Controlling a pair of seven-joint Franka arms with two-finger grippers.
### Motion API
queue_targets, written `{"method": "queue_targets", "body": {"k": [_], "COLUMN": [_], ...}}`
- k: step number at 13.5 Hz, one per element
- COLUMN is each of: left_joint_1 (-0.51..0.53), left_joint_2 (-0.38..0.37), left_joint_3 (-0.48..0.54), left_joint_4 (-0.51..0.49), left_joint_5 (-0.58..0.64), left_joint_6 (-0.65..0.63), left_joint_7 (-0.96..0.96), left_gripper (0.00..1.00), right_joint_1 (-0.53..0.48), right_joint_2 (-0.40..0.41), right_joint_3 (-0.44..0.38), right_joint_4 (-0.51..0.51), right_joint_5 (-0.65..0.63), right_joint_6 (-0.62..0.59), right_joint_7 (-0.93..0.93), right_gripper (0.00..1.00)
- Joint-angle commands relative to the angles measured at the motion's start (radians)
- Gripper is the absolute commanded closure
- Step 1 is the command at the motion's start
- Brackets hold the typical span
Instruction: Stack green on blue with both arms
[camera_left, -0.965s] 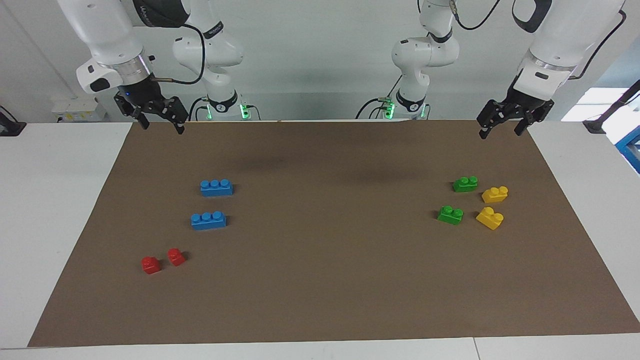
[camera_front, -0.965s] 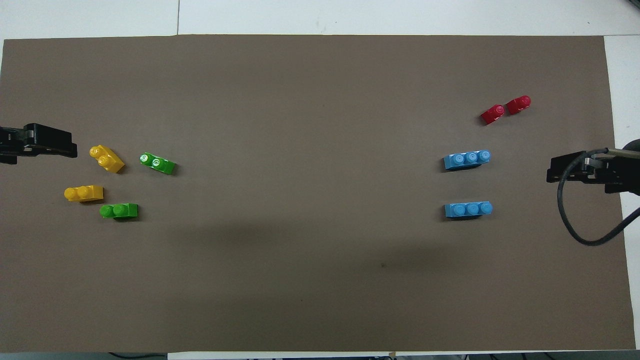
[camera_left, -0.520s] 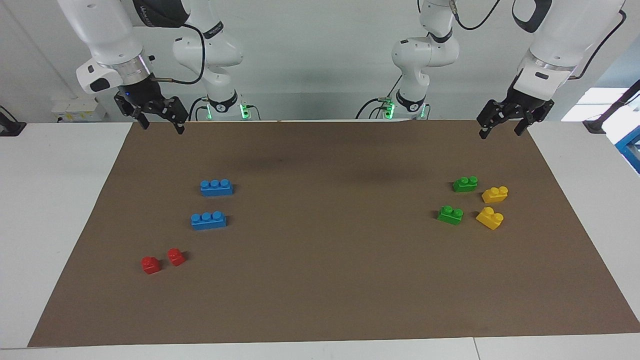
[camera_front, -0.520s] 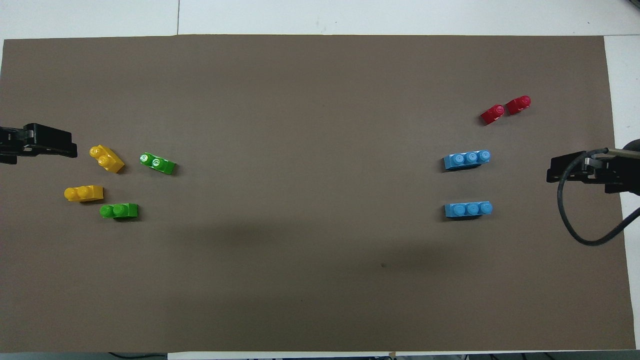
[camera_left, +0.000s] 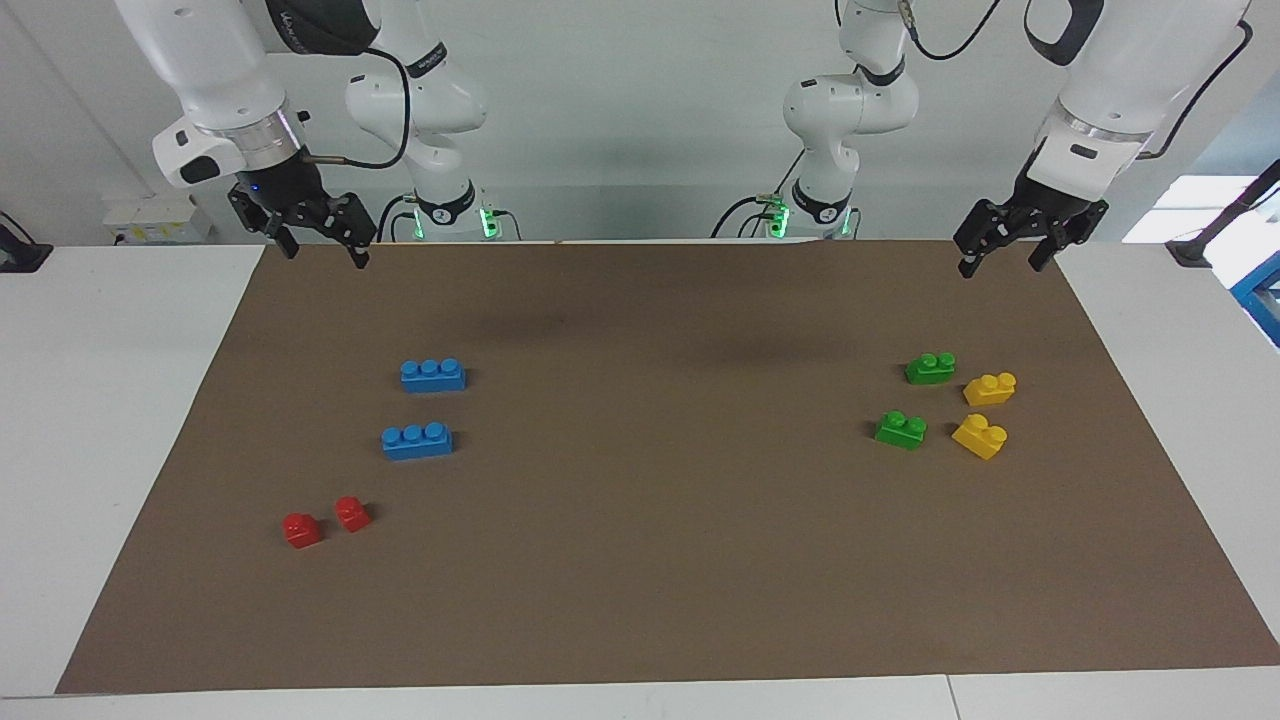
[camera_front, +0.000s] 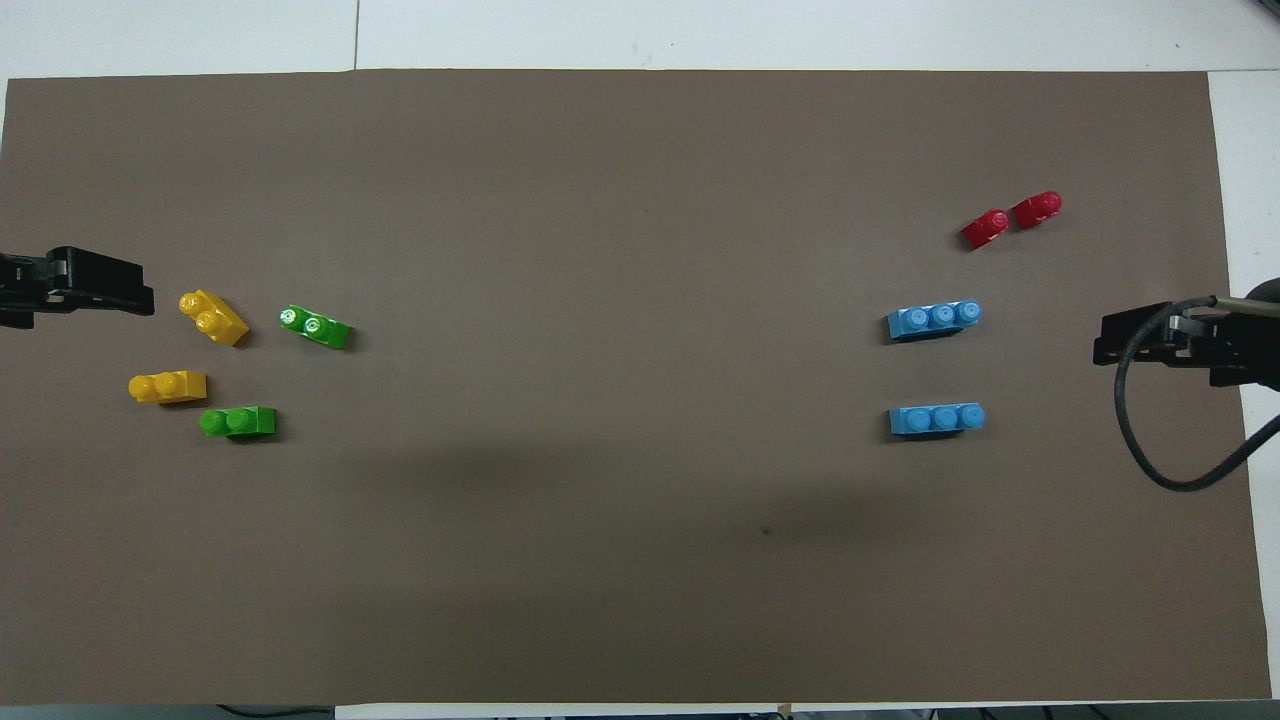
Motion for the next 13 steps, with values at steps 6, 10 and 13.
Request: {"method": "queue_targets", "body": {"k": [6,10,13], "left_joint_1": [-0.022,-0.042,-0.056], "left_joint_2": [-0.172,-0.142,-0.056], "left_joint_3": [0.007,0.007,0.008], "left_joint_4": [-0.402,-0.516,-0.54], "left_joint_5": [-0.036,-0.036,-0.025], "left_joint_6": [0.317,0.445,0.534], "left_joint_7": [-0.638,-0.774,-0.928], "left_gripper": [0.0,0.0,0.0], "right_joint_1": [-0.006,-0.007,-0.007], "right_joint_2": [-0.015,-0.015,-0.015], "right_joint_3": [0.003,0.003,0.003], "right_joint_4": [-0.01,-0.01,-0.01], "right_joint_5": [-0.008,-0.008,-0.008], "right_joint_6": [-0.001,-0.001,-0.001], "right_joint_7": [0.015,0.015,0.015], "right_gripper": [0.0,0.0,0.0]}}
